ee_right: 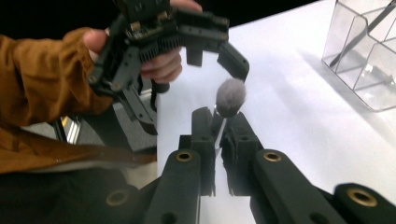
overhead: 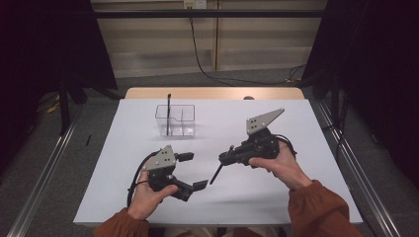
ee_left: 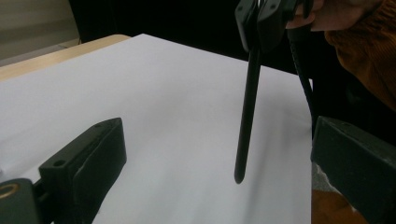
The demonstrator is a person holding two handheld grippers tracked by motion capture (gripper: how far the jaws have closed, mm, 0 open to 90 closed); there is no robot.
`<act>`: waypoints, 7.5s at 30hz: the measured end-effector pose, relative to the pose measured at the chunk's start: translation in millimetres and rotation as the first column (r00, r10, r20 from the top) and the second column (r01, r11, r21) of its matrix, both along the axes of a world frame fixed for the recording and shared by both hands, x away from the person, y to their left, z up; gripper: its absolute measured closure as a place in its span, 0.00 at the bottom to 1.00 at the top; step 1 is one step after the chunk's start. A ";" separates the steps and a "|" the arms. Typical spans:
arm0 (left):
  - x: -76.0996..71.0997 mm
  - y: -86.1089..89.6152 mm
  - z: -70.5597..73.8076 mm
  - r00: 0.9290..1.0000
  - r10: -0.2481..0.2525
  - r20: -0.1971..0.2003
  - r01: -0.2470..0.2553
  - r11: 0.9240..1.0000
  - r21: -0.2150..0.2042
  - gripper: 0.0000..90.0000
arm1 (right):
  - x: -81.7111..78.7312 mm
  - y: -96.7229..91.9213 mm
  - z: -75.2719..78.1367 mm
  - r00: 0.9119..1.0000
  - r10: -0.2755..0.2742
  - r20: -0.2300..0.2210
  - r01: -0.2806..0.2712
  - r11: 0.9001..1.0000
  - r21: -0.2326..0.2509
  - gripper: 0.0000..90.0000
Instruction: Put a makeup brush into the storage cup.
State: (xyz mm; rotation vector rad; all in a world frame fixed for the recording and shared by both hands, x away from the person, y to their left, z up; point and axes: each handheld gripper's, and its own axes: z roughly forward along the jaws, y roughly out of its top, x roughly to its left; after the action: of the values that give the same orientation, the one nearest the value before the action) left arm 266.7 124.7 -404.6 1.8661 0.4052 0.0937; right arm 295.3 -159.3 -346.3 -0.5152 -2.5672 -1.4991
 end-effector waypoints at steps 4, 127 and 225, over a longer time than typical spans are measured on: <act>-0.1 -6.7 0.6 1.000 -0.002 0.031 0.001 1.000 0.019 0.03 | 1.8 2.4 -1.7 1.000 0.024 -0.008 -0.024 0.999 -0.035 0.93; 6.1 -6.0 -6.5 0.997 -0.011 -0.070 0.012 1.000 0.018 0.93 | -1.3 -5.8 -30.1 0.965 -0.254 0.071 0.255 0.967 0.000 0.06; 53.4 86.5 44.5 0.971 0.241 0.001 -0.241 0.971 -0.007 0.93 | -78.2 -128.2 -105.6 0.604 -0.761 0.238 0.717 0.649 0.254 0.00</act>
State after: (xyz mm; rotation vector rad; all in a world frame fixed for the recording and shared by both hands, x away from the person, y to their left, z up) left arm 320.2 211.3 -360.1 1.8032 0.6291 0.2575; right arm 217.1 -287.5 -451.9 -1.6125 -2.5646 -2.1313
